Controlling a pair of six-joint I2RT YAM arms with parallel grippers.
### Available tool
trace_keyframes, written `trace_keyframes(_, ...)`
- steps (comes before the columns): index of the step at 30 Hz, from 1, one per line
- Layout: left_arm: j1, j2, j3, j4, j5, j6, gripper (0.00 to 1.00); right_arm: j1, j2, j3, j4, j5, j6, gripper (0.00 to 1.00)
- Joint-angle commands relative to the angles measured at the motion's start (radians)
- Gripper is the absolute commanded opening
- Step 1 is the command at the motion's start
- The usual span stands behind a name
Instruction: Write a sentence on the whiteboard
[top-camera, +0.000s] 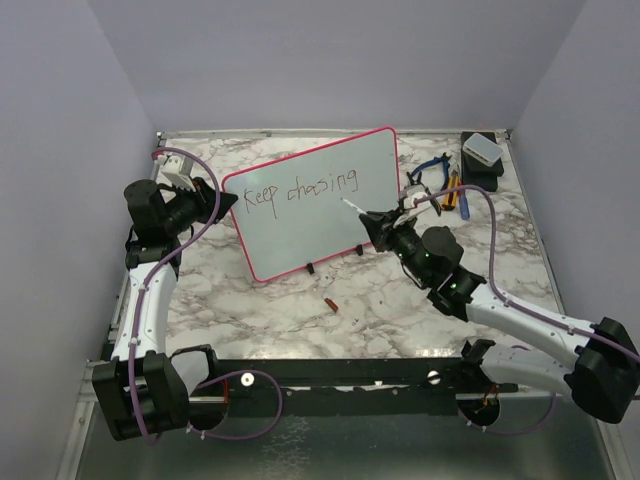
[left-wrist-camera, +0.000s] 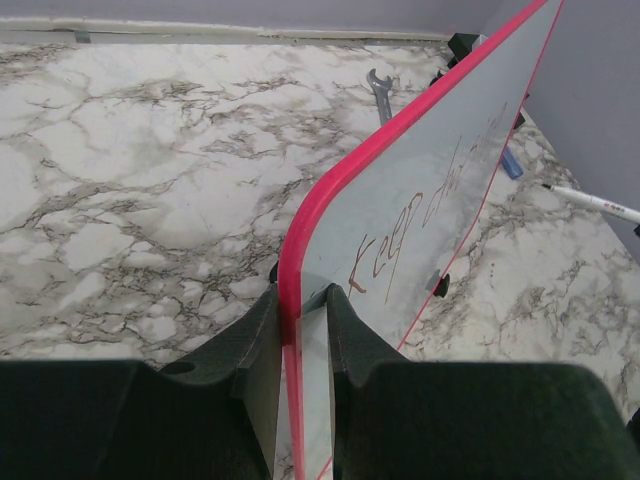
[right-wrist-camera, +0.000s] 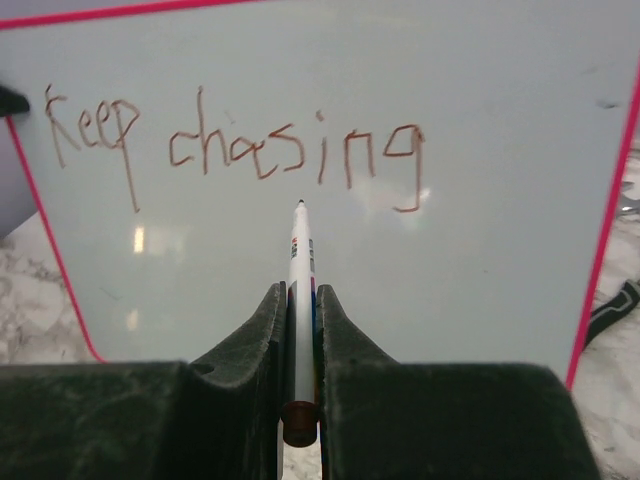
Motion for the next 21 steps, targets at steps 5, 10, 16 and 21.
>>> trace_keyframes(5, 0.002, -0.006, -0.020, -0.007, -0.002, 0.013, 0.01, 0.072, 0.148, -0.008, 0.086, -0.312, 0.053, 0.01)
trace_keyframes(10, 0.002, -0.004, -0.018, -0.006, -0.002, 0.014, 0.01, 0.111, 0.257, 0.033, 0.142, -0.356, 0.065, 0.01)
trace_keyframes(16, 0.002, -0.003, -0.016, -0.006, -0.002, 0.015, 0.00, 0.130, 0.351, 0.079, 0.169, -0.344, 0.056, 0.01)
trace_keyframes(21, 0.001, -0.002, -0.015, -0.006, -0.001, 0.015, 0.00, 0.130, 0.403, 0.111, 0.184, -0.314, 0.062, 0.01)
